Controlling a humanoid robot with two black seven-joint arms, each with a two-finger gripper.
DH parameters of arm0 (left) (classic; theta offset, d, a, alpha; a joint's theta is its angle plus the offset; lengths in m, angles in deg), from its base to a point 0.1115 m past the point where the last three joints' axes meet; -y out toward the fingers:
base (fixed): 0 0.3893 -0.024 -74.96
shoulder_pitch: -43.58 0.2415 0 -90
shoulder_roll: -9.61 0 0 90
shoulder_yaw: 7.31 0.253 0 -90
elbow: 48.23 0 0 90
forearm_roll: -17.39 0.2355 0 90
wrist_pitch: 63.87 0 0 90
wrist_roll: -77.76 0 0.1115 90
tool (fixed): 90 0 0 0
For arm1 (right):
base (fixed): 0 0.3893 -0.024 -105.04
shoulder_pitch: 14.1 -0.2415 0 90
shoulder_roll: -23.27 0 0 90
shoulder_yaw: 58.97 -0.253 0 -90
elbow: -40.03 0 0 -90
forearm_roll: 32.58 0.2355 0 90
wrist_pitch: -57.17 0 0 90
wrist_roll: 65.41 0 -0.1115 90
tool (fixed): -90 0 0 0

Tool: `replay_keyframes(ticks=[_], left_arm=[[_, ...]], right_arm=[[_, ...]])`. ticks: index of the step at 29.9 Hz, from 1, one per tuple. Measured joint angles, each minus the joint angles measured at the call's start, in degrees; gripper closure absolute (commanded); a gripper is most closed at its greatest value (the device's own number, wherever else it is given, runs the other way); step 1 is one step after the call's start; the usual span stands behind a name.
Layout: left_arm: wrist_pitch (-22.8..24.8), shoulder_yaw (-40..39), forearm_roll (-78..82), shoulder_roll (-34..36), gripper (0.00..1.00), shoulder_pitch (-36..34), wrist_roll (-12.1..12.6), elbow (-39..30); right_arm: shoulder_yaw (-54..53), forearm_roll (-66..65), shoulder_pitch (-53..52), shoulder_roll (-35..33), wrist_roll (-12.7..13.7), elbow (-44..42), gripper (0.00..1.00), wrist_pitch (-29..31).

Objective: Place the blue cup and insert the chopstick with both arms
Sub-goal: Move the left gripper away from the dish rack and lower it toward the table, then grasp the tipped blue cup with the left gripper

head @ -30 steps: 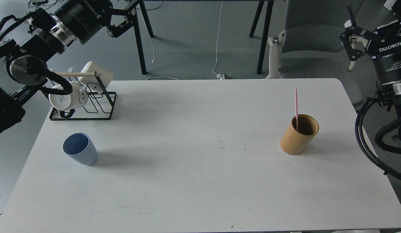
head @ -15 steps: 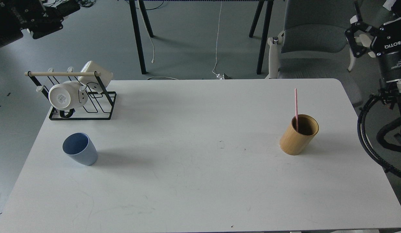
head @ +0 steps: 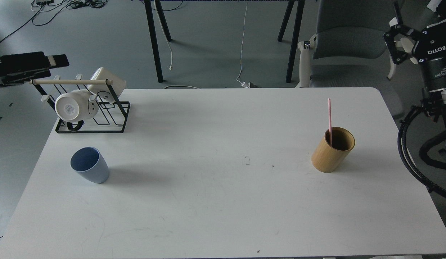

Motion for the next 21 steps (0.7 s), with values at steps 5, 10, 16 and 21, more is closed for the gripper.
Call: replay_keyframes(ticks=[5, 10, 16, 21], left_arm=[[-0.6, 3.7, 8.2, -2.4, 0.00, 2.8, 0.0, 1.9], [-4.0, 4.5, 16.5, -3.7, 0.00, 5.1, 0.0, 1.9], [-5.4, 4.8, 19.4, -4.0, 0.00, 7.7, 0.0, 2.2], [-8.4, 5.3, 21.5, -4.7, 0.01, 10.3, 0.0, 3.4]], right_arm=[[0.0, 0.0, 0.3, 0.0, 0.0, 0.0, 0.01, 0.0], [0.0, 0.0, 0.4, 0.0, 0.0, -0.1, 0.01, 0.0], [0.1, 0.0, 0.7, 0.1, 0.0, -0.2, 0.01, 0.0], [0.2, 0.0, 1.1, 0.2, 0.0, -0.1, 0.01, 0.0]])
